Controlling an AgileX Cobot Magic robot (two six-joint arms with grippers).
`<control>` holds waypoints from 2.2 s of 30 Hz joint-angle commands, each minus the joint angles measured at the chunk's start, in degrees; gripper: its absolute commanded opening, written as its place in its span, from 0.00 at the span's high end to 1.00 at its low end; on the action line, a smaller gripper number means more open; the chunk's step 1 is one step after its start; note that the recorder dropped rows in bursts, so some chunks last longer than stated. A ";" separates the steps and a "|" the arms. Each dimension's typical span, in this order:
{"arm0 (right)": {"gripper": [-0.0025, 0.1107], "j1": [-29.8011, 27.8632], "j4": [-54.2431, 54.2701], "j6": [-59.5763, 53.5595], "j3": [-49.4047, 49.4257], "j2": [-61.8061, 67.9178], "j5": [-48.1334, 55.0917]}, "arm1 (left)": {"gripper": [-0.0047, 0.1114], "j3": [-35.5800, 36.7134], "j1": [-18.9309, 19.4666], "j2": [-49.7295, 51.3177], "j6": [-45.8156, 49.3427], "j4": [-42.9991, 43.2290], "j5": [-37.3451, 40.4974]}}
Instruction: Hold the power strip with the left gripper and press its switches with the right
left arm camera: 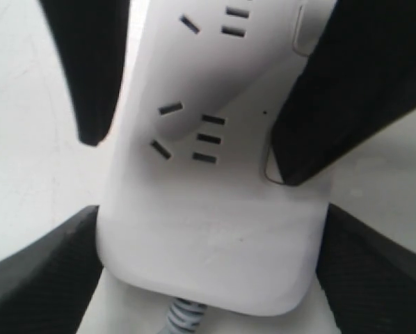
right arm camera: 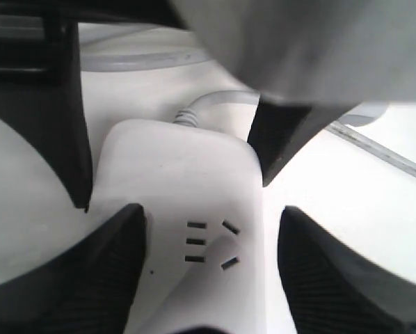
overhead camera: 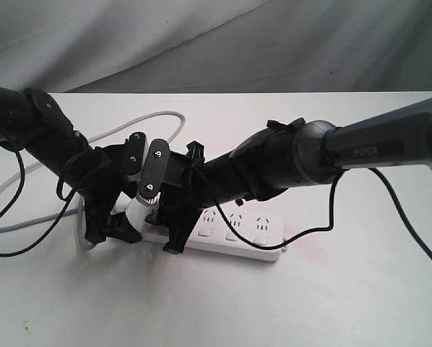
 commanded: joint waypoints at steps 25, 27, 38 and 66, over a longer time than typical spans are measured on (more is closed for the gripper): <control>0.50 -0.37 -3.06 -0.83 9.35 -9.92 -6.93 | 0.33 -0.21 -0.29 0.19 -0.39 -0.57 -0.26; 0.50 -0.37 -3.06 -0.83 9.35 -9.92 -7.57 | 0.33 -0.21 -0.29 0.19 -0.39 -0.57 -0.26; 0.50 -0.08 -0.66 -0.83 9.21 -9.92 -7.69 | 0.33 -0.21 -0.29 0.19 -0.29 -0.57 -0.26; 0.50 0.04 -0.66 -0.83 9.08 -8.02 -6.74 | 0.33 -0.21 -0.29 0.19 -0.26 -0.57 -0.26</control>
